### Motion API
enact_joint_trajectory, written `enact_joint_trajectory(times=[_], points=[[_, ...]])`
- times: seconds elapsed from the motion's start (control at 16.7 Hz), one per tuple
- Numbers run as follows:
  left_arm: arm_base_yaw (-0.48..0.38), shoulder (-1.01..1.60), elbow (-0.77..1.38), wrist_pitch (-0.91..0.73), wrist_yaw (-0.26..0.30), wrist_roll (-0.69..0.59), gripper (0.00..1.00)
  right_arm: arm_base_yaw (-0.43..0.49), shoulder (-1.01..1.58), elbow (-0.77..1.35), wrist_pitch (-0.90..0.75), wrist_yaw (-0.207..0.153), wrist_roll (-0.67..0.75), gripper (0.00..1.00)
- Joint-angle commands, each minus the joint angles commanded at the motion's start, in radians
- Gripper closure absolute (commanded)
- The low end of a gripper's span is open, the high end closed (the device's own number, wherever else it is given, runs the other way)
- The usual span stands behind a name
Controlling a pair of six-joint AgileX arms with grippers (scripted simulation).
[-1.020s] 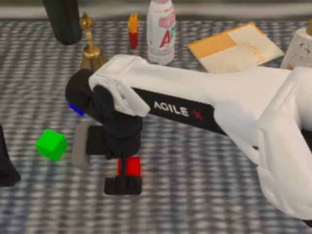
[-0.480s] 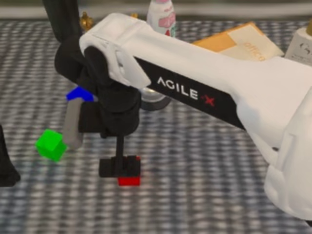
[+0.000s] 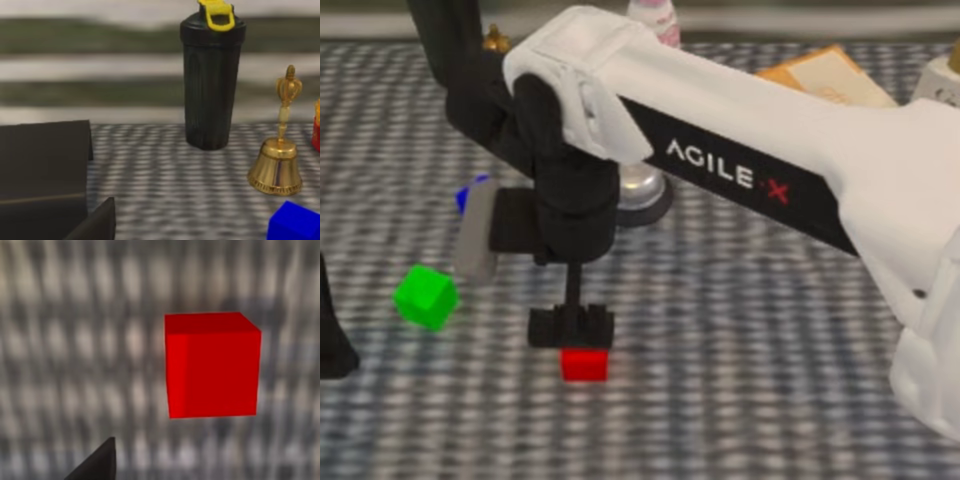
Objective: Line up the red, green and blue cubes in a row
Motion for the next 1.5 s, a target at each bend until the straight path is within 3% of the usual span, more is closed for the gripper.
enact_joint_trajectory(times=[0.36, 0.78, 1.2, 1.5], points=[[-0.031, 0.314, 0.255, -0.188, 0.000, 0.044, 0.00, -0.170, -0.406, -0.346, 0.254, -0.026, 0.105, 0.00], [-0.084, 0.964, 0.670, -0.519, 0.002, 0.117, 0.00, -0.475, -1.218, -1.058, 0.692, -0.052, 0.318, 0.00], [-0.132, 1.511, 1.056, -0.826, 0.002, 0.185, 0.00, -0.733, -1.935, -1.809, 1.096, -0.030, 0.515, 0.00], [-0.154, 1.770, 1.252, -0.962, 0.002, 0.217, 0.00, -0.845, -2.290, -2.165, 1.302, -0.001, 0.605, 0.00]])
